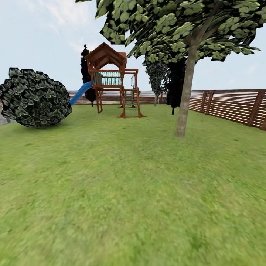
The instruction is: Take the three Easter eggs out of the wicker basket on the lawn in the garden, then place them on the lawn next to a single tree (choose any tree) so that all three eggs are next to the same tree and none are left in the basket.
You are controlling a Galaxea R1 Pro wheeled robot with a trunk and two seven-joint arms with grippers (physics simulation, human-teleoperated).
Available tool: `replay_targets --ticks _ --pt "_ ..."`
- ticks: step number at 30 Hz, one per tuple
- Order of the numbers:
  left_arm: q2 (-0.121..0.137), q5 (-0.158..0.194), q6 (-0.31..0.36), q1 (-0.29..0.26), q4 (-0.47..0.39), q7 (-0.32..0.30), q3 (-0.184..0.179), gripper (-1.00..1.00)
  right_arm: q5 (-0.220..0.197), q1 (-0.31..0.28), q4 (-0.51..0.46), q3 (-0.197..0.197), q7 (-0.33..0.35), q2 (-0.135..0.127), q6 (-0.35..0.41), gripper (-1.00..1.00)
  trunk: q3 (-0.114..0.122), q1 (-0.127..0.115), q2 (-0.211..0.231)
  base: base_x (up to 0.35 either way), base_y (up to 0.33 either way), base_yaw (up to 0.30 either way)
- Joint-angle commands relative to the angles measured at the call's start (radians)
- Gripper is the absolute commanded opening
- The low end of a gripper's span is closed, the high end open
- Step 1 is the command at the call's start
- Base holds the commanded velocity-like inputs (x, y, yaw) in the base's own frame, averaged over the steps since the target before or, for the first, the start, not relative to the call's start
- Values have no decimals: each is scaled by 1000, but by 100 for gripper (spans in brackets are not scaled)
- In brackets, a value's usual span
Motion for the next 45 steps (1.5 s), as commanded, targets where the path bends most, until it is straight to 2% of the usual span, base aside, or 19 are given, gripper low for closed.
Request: replay_targets --ticks 1,45 --pt "0 0 0 0 -1 0 1 100 -11 -1 3 1 0 0 -4 100 -1 1 0 327 0 0" --pt "0 0 -1 0 -2 2 1 100 -11 -1 1 1 -1 2 -7 100 -1 1 0 328 0 0"
